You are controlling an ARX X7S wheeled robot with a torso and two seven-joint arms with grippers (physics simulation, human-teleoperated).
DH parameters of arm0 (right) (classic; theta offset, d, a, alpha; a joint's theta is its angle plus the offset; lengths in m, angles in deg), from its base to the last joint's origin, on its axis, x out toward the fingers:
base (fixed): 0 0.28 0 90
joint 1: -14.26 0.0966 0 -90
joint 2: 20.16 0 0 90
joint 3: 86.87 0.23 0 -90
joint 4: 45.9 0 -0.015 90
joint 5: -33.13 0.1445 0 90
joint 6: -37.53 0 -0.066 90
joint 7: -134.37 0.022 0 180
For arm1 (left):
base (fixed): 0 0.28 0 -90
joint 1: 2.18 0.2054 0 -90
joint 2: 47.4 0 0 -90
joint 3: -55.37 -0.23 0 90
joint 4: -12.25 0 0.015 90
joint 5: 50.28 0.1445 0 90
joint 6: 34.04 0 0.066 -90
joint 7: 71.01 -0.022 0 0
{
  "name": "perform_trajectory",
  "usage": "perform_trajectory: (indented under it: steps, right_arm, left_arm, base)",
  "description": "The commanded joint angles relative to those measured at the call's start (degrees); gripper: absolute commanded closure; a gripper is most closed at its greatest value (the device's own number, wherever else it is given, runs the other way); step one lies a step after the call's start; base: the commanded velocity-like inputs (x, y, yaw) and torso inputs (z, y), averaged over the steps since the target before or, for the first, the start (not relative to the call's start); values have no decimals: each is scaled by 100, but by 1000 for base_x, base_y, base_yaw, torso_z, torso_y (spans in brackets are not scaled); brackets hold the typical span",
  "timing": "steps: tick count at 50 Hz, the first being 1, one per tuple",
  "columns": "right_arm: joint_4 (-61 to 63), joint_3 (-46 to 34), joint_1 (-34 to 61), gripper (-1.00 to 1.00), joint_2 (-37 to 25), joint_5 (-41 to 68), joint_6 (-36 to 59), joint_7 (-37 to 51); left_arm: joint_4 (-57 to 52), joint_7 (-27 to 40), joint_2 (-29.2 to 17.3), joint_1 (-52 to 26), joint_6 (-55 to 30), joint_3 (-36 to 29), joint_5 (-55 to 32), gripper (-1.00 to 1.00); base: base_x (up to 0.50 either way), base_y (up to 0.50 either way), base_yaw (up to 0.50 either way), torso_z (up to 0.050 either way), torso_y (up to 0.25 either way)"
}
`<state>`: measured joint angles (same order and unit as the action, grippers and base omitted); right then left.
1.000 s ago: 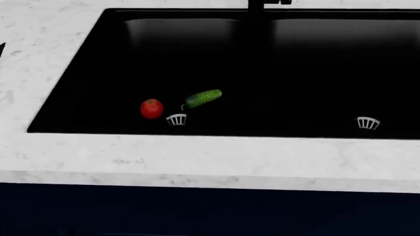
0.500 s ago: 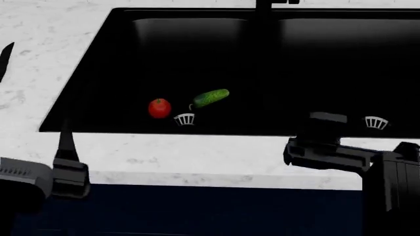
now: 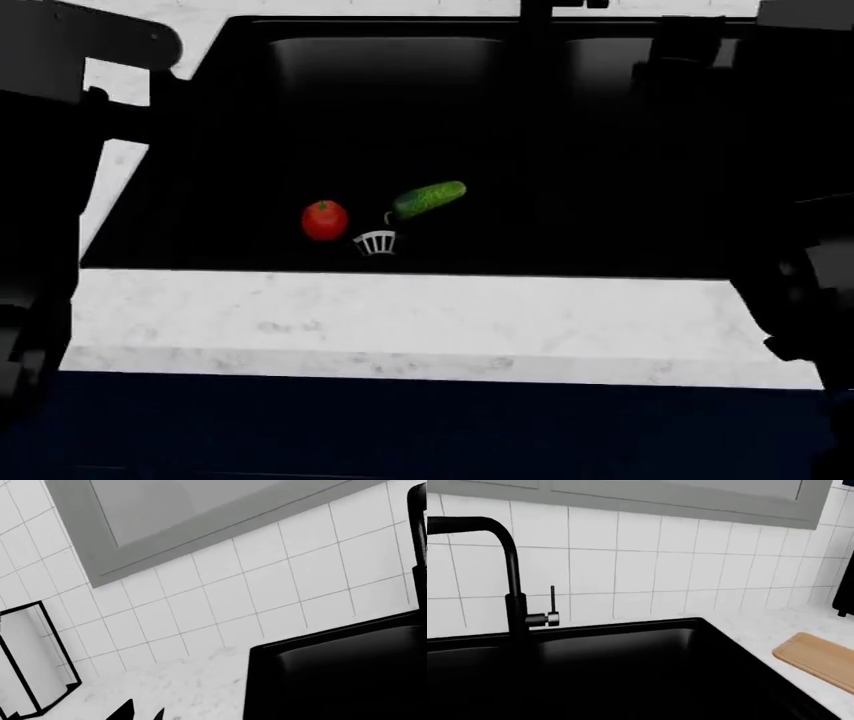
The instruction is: Pick the vegetables from the sink and place them on the cutting board.
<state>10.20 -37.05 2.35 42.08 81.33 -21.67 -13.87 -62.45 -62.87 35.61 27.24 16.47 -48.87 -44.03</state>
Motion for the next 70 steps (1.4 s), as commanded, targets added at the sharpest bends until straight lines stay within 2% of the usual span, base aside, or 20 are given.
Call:
perform_trajectory:
  steps: [1, 5, 8, 16, 21, 26, 28, 30, 31, 32, 34, 37, 40, 44, 47, 50, 56, 62, 66, 70]
  right_arm:
    - [-4104, -467, 1197, -100, 1580, -1691, -1460, -2077]
    - [-4106, -102, 1370, -100, 1622, -2183, -1461, -2202]
    - [-4105, 137, 1373, -100, 1618, -2500, -1463, -2348]
    - [-4104, 654, 1335, -100, 1551, -3048, -1318, -2425]
    - [-4100, 800, 1439, -100, 1535, -3299, -1186, -2577]
    - [-4025, 433, 1551, -100, 1521, -3626, -841, -3639]
    - [-3376, 305, 1408, -100, 1363, -3606, -421, -4110]
    - [-1657, -70, 971, -100, 833, -3437, 868, -4905]
    - [-1109, -112, 889, -100, 716, -3391, 1099, -4996]
    - [-642, -97, 844, -100, 551, -3217, 1539, -5193]
    - [587, -339, 706, -100, 90, -3012, 2276, -5630]
    - [1643, -409, 728, -100, -267, -2796, 2880, -5847]
    - [2188, -559, 840, -100, -506, -2660, 3259, -6125]
    - [3203, -943, 1018, -100, -878, -2436, 4084, -6486]
    - [3616, -958, 1148, -100, -961, -2320, 4322, -6579]
    - [4004, -939, 1201, -100, -1035, -2129, 4621, -6678]
    - [4946, -1050, 1032, -100, -1152, -1768, 4984, -6805]
    - [5607, -747, 584, -100, -1107, -1327, 5280, -6726]
    - [6027, -472, 405, -100, -1099, -941, 5583, -6749]
    - [6101, -571, 494, -100, -1215, -804, 5766, -6808]
  left_arm:
    - [2975, -30, 188, -911, 1518, 144, -89, -100]
    - [3026, -89, 111, -961, 1574, 121, -101, -100]
    - [3642, -105, 85, -1211, 1933, 113, -125, -100]
    - [4410, -73, 101, -1472, 2469, 103, -176, -100]
    - [4354, -118, 57, -1542, 2461, 117, -213, -100]
    - [4028, -423, -77, -1636, 2263, 28, -204, -100]
    - [4027, -648, -103, -1727, 2192, -5, -242, -100]
    - [3784, -1202, -209, -1701, 2091, -235, -200, -100]
    - [3784, -1202, -209, -1701, 2091, -235, -200, -100]
    - [3700, -1530, -274, -1659, 2062, -378, -176, -100]
    - [2947, -2234, -459, -1421, 1774, -581, -232, -100]
    - [2116, -2649, -671, -1225, 1357, -692, -264, -100]
    - [1190, -3217, -879, -997, 772, -821, -400, -100]
    - [-680, -4293, -1493, -390, 23, -1235, -645, -100]
    - [-1415, -4753, -1800, -144, -104, -1330, -848, -100]
    - [-2369, -5417, -2204, 125, -612, -1442, -1244, -100]
    - [-3287, -5674, -2547, 448, -987, -1447, -1487, -100]
    - [-4116, -6036, -2777, 642, -1240, -1579, -1782, -100]
    - [-4309, -6079, -2795, 698, -1265, -1616, -1844, -100]
    - [-4322, -6175, -2848, 659, -1278, -1673, -1874, -100]
  base:
    - [500, 0, 0, 0, 0]
    - [500, 0, 0, 0, 0]
    - [500, 0, 0, 0, 0]
    - [500, -2, 0, 0, 0]
    - [500, -18, 0, 0, 0]
    - [500, -19, 0, 0, 0]
    - [500, -18, 0, 0, 0]
    - [500, -14, 0, 0, 0]
    - [500, -20, 0, 0, 0]
    - [0, 0, 0, 0, 0]
    - [0, 0, 0, 0, 8]
    - [0, 0, 0, 0, 0]
    - [0, 0, 0, 0, 0]
    - [0, 0, 0, 0, 0]
    - [0, 0, 0, 0, 0]
    - [0, 0, 0, 0, 0]
    - [0, 0, 0, 0, 0]
    - [0, 0, 0, 0, 0]
    - [47, 0, 0, 0, 0]
    - [500, 0, 0, 0, 0]
